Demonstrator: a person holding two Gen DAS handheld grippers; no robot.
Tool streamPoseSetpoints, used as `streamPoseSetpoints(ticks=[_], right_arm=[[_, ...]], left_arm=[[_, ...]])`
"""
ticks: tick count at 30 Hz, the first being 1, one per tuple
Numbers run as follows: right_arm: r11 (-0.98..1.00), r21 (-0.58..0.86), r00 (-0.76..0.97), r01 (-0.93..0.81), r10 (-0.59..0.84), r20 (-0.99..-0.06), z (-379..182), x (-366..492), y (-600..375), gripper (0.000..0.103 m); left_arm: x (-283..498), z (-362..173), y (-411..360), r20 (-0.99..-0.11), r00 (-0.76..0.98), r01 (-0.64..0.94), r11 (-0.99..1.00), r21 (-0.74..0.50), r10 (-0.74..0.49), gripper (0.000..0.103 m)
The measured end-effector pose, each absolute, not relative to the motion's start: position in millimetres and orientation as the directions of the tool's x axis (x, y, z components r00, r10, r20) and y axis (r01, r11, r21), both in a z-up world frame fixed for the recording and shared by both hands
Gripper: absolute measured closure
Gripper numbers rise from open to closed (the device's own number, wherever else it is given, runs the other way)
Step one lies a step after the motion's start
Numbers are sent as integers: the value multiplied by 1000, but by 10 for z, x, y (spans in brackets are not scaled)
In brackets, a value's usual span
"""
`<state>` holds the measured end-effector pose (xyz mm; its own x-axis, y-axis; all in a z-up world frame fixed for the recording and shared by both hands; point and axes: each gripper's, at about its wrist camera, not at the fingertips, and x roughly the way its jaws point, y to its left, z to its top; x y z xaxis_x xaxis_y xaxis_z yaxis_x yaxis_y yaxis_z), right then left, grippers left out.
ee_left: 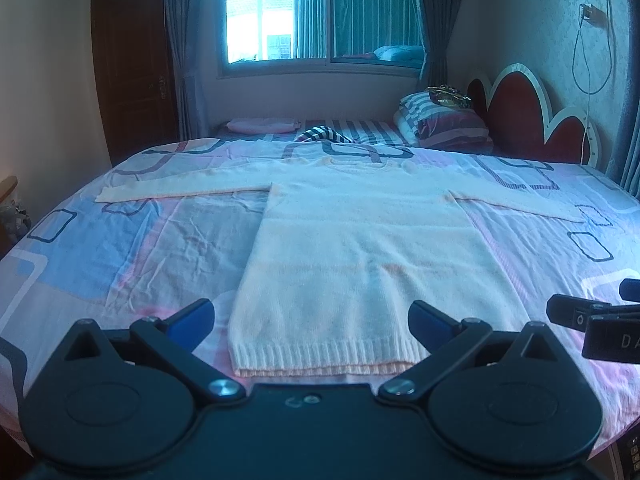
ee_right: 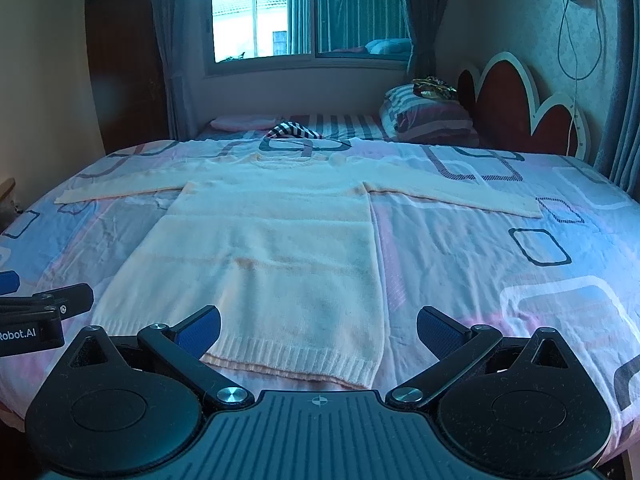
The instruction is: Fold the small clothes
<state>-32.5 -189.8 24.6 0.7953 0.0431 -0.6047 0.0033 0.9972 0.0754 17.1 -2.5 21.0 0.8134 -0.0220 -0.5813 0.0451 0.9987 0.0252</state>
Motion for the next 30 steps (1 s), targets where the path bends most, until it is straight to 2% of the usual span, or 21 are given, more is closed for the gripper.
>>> streamPoseSetpoints(ticks=[20, 30], right_arm=[[990, 50, 783, 130, -71, -617, 168, 870, -2455, 0], [982, 29, 762, 187, -126, -635, -2, 1446, -2750, 0]], left_arm=[[1400, 112, -311, -599, 799, 98, 995, 33, -59, 1], [2067, -138, -446, -630, 777, 101, 987, 125, 0, 1]])
